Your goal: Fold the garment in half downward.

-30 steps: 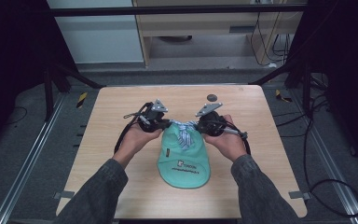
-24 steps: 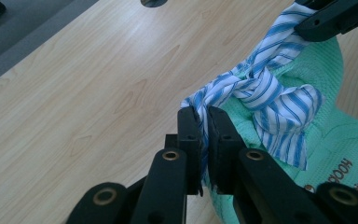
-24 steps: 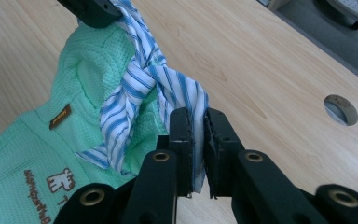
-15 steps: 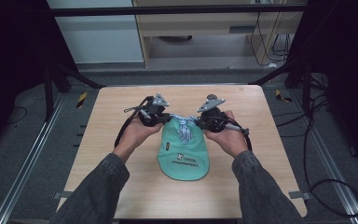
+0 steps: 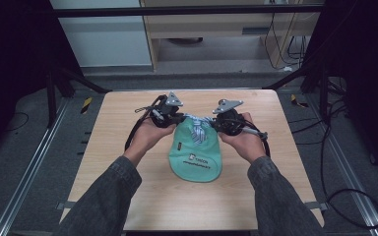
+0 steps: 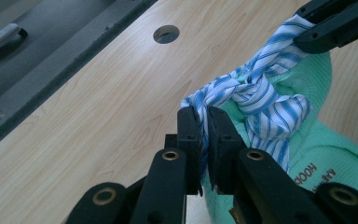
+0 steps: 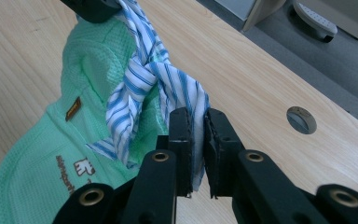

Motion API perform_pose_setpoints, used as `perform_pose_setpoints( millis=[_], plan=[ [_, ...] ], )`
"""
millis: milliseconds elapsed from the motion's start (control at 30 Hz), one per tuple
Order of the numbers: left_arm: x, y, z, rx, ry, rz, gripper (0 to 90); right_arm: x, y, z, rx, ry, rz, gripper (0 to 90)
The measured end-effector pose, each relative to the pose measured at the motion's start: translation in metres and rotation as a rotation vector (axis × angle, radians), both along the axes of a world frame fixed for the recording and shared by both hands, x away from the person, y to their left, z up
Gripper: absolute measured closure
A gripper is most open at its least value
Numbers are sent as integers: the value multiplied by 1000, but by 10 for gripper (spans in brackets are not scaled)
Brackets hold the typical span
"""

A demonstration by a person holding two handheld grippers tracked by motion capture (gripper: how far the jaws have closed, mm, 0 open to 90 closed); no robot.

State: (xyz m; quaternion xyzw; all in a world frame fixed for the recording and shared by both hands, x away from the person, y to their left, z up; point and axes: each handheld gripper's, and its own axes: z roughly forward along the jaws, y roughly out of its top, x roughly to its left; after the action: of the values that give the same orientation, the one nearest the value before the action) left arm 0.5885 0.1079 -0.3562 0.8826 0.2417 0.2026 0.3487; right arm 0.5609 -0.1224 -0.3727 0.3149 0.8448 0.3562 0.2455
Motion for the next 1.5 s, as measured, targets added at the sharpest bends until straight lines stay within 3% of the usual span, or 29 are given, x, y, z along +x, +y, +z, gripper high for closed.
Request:
perform_pose_setpoints(
  millis=[200,600,800,1167,1333,1500],
  plan=[
    [-6,-7,-10,39,-20,-7,846,-4,0,-8,-23,9,2,815],
    [9,-7,-12,34,-24,24,846,11,3,-12,-20,5,-30,810],
    [-2,-5,-25,53,-47,9,845,5,6,-21,-37,3,-8,804],
    [-13,-3,-45,45,-38,12,842,-7,10,-40,-58,10,14,801],
    [-4,-8,-33,24,-48,24,843,-9,6,-33,-51,-5,10,800],
    [-6,-16,-23,36,-69,11,843,-8,-1,-20,-45,-28,-8,793]
  ],
)
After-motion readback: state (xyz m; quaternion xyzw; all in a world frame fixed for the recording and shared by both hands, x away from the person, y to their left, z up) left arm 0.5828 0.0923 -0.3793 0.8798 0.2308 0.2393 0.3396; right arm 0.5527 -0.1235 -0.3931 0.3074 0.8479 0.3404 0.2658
